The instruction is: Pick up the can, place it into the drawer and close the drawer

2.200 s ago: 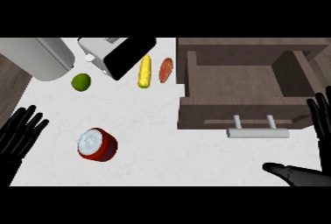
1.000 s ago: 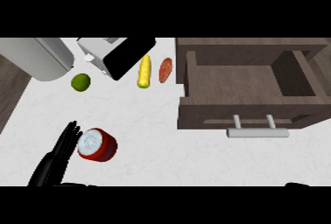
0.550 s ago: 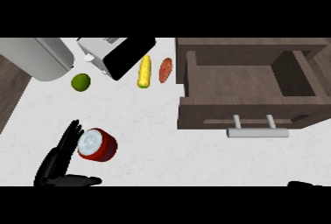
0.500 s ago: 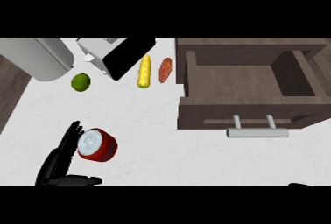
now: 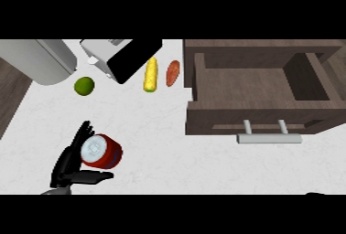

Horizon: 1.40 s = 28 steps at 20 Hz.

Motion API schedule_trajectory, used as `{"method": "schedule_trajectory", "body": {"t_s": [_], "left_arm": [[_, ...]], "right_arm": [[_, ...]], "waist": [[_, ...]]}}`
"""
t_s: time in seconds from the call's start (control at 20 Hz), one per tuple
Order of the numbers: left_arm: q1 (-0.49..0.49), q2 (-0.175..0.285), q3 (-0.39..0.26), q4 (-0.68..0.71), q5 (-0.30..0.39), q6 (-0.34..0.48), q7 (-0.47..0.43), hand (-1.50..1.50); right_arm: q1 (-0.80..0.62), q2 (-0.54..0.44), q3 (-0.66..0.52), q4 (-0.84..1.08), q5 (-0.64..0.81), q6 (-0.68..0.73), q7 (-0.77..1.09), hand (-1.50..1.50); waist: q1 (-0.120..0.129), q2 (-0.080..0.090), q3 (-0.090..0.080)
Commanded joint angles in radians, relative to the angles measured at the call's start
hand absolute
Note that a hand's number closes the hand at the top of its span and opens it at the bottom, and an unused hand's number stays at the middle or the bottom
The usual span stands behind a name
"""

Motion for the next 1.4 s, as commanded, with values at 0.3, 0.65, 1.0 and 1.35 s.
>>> {"method": "schedule_trajectory", "body": {"t_s": [0.3, 0.65, 1.0, 1.35], "left_arm": [[-0.213, 0.065, 0.011, 0.325, -0.01, -0.043, -0.147, -1.5], [-0.229, 0.021, -0.048, 0.32, -0.019, -0.088, -0.131, 1.5], [-0.231, -0.019, -0.075, 0.325, -0.005, -0.148, -0.17, 1.5], [-0.387, -0.062, 0.002, 0.382, 0.044, 0.005, -0.124, 1.5]], "right_arm": [[-0.073, 0.003, 0.018, 0.018, 0.066, -0.032, 0.031, -1.5], [-0.02, -0.009, -0.06, 0.017, -0.024, 0.029, -0.027, -1.5], [0.047, 0.01, -0.058, 0.007, -0.021, 0.062, -0.075, -1.5], [-0.081, -0.023, -0.067, 0.075, -0.003, 0.021, -0.042, -1.5]], "waist": [[-0.001, 0.002, -0.001], [-0.001, 0.0, 0.0], [-0.002, -0.001, 0.001], [-0.008, 0.003, 0.0]]}}
